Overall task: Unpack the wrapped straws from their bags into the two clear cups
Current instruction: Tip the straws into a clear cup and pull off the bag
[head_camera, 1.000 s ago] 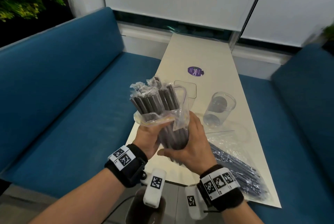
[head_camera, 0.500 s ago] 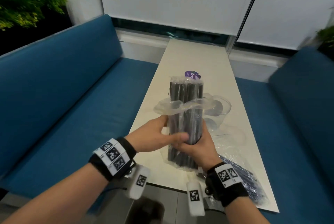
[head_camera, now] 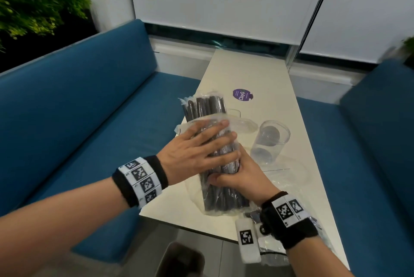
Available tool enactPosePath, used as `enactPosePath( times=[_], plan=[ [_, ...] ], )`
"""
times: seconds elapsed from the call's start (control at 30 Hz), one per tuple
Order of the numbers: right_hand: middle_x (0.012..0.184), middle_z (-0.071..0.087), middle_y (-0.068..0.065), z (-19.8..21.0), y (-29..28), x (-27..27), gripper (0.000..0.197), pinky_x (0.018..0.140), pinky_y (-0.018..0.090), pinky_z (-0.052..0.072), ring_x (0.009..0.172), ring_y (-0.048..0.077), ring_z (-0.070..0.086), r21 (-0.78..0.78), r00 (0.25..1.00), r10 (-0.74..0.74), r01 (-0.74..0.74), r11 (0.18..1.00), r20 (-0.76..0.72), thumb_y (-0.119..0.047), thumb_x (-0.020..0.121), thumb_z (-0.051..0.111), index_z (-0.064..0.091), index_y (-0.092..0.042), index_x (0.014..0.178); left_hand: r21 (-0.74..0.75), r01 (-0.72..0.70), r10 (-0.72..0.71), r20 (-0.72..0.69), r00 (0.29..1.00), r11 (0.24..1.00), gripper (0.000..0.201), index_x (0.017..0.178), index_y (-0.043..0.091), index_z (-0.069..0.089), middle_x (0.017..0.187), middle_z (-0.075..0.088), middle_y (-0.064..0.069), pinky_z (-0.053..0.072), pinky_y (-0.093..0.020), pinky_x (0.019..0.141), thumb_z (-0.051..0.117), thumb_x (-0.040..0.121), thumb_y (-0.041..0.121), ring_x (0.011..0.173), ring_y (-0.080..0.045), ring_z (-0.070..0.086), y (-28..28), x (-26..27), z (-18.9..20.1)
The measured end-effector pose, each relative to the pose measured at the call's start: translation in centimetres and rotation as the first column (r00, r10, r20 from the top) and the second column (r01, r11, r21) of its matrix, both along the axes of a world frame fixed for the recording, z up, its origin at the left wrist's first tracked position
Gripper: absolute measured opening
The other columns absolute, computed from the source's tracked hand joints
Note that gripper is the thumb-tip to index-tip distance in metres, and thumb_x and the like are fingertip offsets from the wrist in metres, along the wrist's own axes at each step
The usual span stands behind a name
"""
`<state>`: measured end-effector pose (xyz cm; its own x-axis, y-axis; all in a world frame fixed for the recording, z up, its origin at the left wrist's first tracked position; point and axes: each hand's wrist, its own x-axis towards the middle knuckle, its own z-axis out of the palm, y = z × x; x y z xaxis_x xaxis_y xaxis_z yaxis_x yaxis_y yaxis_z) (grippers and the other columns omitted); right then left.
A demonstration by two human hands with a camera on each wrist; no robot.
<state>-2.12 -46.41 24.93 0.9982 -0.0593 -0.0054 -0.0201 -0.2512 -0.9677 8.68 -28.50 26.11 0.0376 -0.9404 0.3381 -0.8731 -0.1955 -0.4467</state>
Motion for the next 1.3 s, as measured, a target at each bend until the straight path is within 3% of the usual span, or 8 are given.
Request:
enactPosePath(
  times=[0.1,0.2,0.37,0.47,0.6,0.87,1.13,1.3],
  plan=[
    [0.127,0.061,-0.023,2.4,-1.4,0.0,0.055,0.093,0.024,0.056,0.119,0.006,0.066,-0.024,1.0,0.012,-0.012,1.0,-0.007,-0.044,0.082,0.082,0.052,-0.051,0.128,-0.091,-0.057,0.048,-0.102,0.994,0.994,0.056,0.145,0.031,0.047,0.151,0.054,-0.009,0.012,-0.057,0.124,0.057,0.09,0.032,0.15,-0.038,0.03,-1.6,1.4,0.6],
    [0.147,0.057,-0.005,4.4,-4.2,0.8,0.089,0.103,0.043,0.056,0.133,0.021,0.061,0.175,0.999,-0.049,0.05,0.983,-0.01,-0.06,0.076,0.081,0.043,-0.037,0.154,-0.272,-0.19,0.083,-0.363,0.928,0.943,0.056,0.137,0.029,0.059,0.138,0.061,-0.004,0.029,-0.057,0.118,0.065,0.082,0.034,0.14,-0.035,0.046,-3.2,2.6,2.1],
    [0.151,0.048,-0.014,9.5,-6.9,3.2,0.076,0.108,0.042,0.051,0.145,0.018,0.046,-0.143,0.995,-0.012,0.026,0.989,0.097,-0.04,0.079,0.074,0.039,-0.049,0.146,-0.316,-0.404,-0.112,-0.884,0.454,0.859,0.054,0.129,0.007,0.062,0.12,0.069,-0.002,0.054,-0.037,0.095,0.083,0.081,0.021,0.108,-0.022,0.066,-6.9,5.9,6.6],
    [0.153,0.044,-0.013,11.4,-7.6,6.8,0.11,0.112,0.051,0.046,0.141,0.021,0.049,-0.27,0.986,0.01,0.035,0.962,0.165,-0.035,0.08,0.086,0.011,-0.041,0.16,-0.268,-0.454,-0.101,-0.928,0.358,0.85,0.058,0.136,-0.003,0.051,0.125,0.062,-0.008,0.051,-0.04,0.103,0.074,0.083,-0.009,0.116,-0.024,0.062,-8.7,8.4,8.8],
    [0.141,0.057,-0.003,11.1,-8.9,11.5,0.108,0.104,0.056,0.055,0.127,0.026,0.063,-0.399,0.972,-0.027,0.121,0.909,0.234,-0.014,0.087,0.081,0.004,-0.029,0.162,-0.362,-0.383,-0.236,-0.912,0.336,0.85,0.045,0.124,-0.01,0.056,0.098,0.057,0.018,0.058,-0.024,0.084,0.076,0.089,0.008,0.087,0.012,0.062,-10.4,11.3,10.3],
    [0.13,0.063,0.001,7.0,-10.0,16.1,0.098,0.09,0.037,0.056,0.106,0.022,0.068,-0.437,0.957,-0.075,0.197,0.878,0.281,-0.016,0.092,0.076,0.006,-0.02,0.16,-0.358,-0.461,-0.313,-0.934,0.174,0.812,0.053,0.111,0.014,0.062,0.095,0.072,0.007,0.062,-0.041,0.087,0.08,0.073,0.045,0.093,-0.015,0.072,-12.4,15.1,6.0],
    [0.13,0.066,-0.001,3.4,-10.2,17.5,0.094,0.086,0.023,0.055,0.105,0.013,0.068,-0.377,0.976,-0.12,0.183,0.908,0.184,-0.012,0.092,0.075,0.012,-0.031,0.16,-0.393,-0.546,-0.543,-0.828,-0.14,0.74,0.047,0.122,0.017,0.065,0.121,0.073,-0.014,0.058,-0.043,0.097,0.083,0.079,0.028,0.112,-0.027,0.071,-12.7,15.1,1.7],
    [0.106,0.062,-0.014,1.5,-10.1,17.7,0.095,0.068,0.005,0.05,0.086,0.002,0.063,-0.417,0.985,-0.14,0.168,0.893,0.097,-0.006,0.09,0.077,0.017,-0.028,0.159,-0.26,-0.502,-0.375,-0.916,-0.142,0.825,0.028,0.12,0.019,0.067,0.122,0.072,-0.011,0.057,-0.044,0.099,0.071,0.094,0.028,0.111,-0.026,0.071,-12.3,15.0,-0.2]
  ],
)
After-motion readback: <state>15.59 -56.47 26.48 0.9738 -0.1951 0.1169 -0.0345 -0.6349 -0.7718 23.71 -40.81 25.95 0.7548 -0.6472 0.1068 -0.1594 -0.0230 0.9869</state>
